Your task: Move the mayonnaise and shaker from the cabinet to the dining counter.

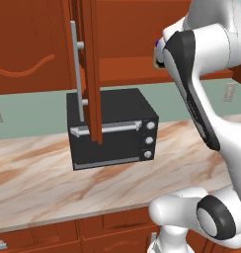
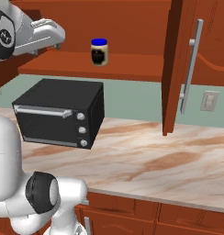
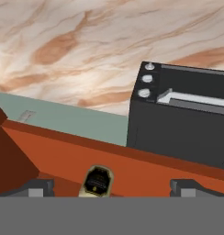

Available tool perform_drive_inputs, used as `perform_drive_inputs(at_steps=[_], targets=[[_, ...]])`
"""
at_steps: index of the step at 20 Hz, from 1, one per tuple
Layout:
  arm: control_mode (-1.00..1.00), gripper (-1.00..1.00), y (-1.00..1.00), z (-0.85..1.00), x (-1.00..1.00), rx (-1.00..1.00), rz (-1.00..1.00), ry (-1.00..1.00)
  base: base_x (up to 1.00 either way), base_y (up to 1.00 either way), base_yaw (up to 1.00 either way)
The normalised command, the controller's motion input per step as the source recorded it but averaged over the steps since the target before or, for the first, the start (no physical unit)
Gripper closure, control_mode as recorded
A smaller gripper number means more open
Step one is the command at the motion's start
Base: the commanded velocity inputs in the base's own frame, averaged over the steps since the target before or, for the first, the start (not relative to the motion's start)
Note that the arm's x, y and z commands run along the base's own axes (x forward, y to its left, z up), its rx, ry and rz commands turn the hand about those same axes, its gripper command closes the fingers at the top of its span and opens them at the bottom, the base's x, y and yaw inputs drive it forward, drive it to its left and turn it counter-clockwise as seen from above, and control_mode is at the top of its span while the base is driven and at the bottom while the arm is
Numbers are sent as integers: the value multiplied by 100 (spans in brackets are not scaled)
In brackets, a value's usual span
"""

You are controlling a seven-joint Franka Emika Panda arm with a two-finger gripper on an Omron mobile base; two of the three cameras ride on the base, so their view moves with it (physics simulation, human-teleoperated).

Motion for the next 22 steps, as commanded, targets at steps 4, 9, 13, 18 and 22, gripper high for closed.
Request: perform_drive_inputs(at_steps=[4,9,13,18,22], targets=[[-100,-100,-17,-28,56,7,0,0,0,0,0],[-100,-100,-22,-15,59,12,0,-1,0,0,0],[-100,-100,-12,0,71,9,-1,-4,0,0,0],[-100,-100,-12,0,63,1,-4,-5,0,0,0],[-100,-100,-23,0,52,0,-7,0,0,0,0]])
